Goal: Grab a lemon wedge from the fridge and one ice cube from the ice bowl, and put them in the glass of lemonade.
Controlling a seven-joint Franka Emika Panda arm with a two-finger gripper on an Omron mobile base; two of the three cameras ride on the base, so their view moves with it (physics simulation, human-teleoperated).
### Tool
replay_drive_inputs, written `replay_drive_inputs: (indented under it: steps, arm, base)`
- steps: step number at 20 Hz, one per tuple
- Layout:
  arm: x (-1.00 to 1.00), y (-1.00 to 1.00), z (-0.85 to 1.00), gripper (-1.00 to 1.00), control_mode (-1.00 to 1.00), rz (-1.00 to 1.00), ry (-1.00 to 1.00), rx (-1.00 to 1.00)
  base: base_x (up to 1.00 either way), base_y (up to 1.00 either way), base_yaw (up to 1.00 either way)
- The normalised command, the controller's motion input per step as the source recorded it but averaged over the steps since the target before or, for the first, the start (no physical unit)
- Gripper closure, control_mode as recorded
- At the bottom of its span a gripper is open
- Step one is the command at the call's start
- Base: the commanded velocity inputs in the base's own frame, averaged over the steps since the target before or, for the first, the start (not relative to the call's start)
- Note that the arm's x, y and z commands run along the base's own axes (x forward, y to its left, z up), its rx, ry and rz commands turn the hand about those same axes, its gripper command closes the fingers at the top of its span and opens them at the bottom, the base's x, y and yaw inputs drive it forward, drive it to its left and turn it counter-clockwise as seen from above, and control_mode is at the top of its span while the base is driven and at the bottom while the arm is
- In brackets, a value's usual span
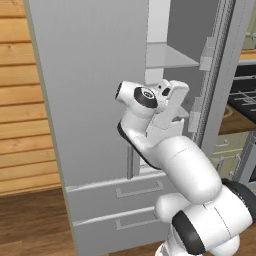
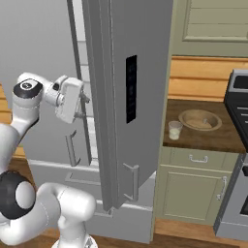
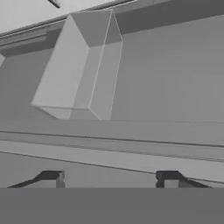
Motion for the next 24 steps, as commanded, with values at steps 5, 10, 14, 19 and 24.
replay_drive_inputs:
  steps: [5,10,14,19,24]
  arm:
    - [0.01,-0.99,0.00,-1.00,-1.00,-0.09,0.03,-0.11]
    - [-0.24,-1.00,0.00,-1.00,-1.00,-0.10,0.00,-0.02]
    - [-0.49,-1.00,0.04,-1.00,-1.00,-0.12,0.00,0.00]
    - [-0.51,-1.00,0.11,-1.00,-1.00,-0.10,0.00,0.00]
    - [-0.23,-0.48,0.29,-1.00,-1.00,-0.01,-0.09,0.00]
  base:
    - [0.00,0.00,0.00]
    - [0.00,0.00,0.00]
    - [0.00,0.00,0.00]
    - [0.00,0.00,0.00]
    - [0.00,0.00,0.00]
